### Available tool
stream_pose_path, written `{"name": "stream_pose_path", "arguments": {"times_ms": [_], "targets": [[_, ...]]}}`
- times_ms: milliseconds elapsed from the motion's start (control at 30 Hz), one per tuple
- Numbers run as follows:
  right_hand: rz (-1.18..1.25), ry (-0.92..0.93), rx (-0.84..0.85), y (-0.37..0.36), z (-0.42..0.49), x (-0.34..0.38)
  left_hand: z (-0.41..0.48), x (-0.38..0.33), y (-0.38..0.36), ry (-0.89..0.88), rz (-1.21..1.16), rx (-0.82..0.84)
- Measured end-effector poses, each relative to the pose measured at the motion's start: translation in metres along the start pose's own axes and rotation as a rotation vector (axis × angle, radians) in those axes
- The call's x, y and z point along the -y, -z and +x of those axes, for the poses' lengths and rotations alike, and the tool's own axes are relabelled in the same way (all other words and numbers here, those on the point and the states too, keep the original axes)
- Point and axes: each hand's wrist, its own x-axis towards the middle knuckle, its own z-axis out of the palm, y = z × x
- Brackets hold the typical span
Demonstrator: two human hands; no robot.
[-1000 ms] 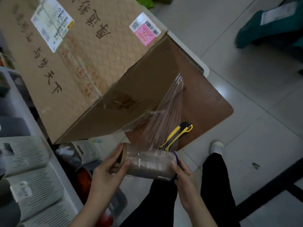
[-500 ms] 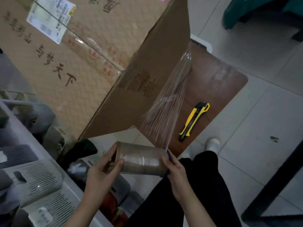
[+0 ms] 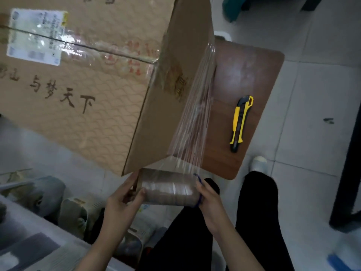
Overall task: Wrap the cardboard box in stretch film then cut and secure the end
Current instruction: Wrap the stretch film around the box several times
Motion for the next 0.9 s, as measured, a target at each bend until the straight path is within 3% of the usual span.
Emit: {"name": "stream_pose_path", "arguments": {"times_ms": [267,567,800,900], "targets": [[0.055,0.019,0.000,-0.015,0.022,-0.030,0.019,0.006,0.021,-0.014,0.070,0.045],[0.299,0.127,-0.008,-0.043,0.050,-0.057,0.059,0.001,0.037,-0.014,0.215,0.075],[0.454,0.233,-0.050,-0.096,0.071,-0.088,0.091,0.005,0.069,-0.392,0.422,0.082],[0.509,0.276,-0.060,-0.116,0.075,-0.103,0.103,0.007,0.084,-0.519,0.468,0.157]]}}
